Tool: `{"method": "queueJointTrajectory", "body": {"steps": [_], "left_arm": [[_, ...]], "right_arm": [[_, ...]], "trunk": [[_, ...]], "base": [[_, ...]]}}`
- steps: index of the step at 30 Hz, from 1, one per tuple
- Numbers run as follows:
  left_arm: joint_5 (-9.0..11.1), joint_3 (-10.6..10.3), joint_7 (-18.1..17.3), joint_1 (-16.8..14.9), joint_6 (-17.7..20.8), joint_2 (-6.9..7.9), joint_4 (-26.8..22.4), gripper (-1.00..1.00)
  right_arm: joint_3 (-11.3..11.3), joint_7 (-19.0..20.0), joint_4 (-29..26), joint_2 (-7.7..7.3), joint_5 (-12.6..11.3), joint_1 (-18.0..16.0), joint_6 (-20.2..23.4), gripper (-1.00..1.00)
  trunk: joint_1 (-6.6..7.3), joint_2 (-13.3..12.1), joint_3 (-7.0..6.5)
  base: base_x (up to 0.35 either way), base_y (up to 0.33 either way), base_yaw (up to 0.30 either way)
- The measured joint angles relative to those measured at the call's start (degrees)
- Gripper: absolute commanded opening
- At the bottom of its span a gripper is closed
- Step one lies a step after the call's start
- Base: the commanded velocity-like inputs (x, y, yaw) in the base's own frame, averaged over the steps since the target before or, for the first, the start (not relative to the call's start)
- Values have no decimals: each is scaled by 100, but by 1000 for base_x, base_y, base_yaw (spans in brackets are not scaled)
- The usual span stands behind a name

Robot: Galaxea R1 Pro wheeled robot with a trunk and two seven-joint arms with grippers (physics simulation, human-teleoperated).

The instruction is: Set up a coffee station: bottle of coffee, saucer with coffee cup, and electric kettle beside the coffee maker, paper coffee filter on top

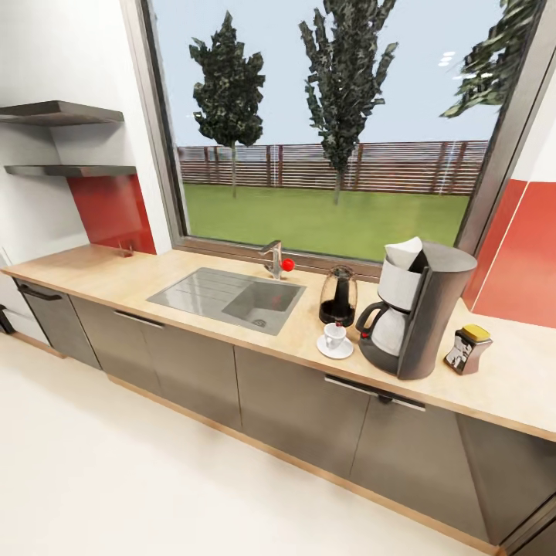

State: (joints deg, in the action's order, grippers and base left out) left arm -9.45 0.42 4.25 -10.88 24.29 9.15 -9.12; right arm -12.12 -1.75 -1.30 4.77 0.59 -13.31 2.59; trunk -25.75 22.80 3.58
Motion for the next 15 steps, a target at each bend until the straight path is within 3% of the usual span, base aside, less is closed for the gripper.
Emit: {"method": "queueJointTrajectory", "body": {"steps": [15], "left_arm": [[45,4,-1,0,0,-10,18,100]], "right_arm": [[0,-3,-51,-13,-19,0,-241,100]], "trunk": [[0,0,0]], "base": [[0,0,0]]}}
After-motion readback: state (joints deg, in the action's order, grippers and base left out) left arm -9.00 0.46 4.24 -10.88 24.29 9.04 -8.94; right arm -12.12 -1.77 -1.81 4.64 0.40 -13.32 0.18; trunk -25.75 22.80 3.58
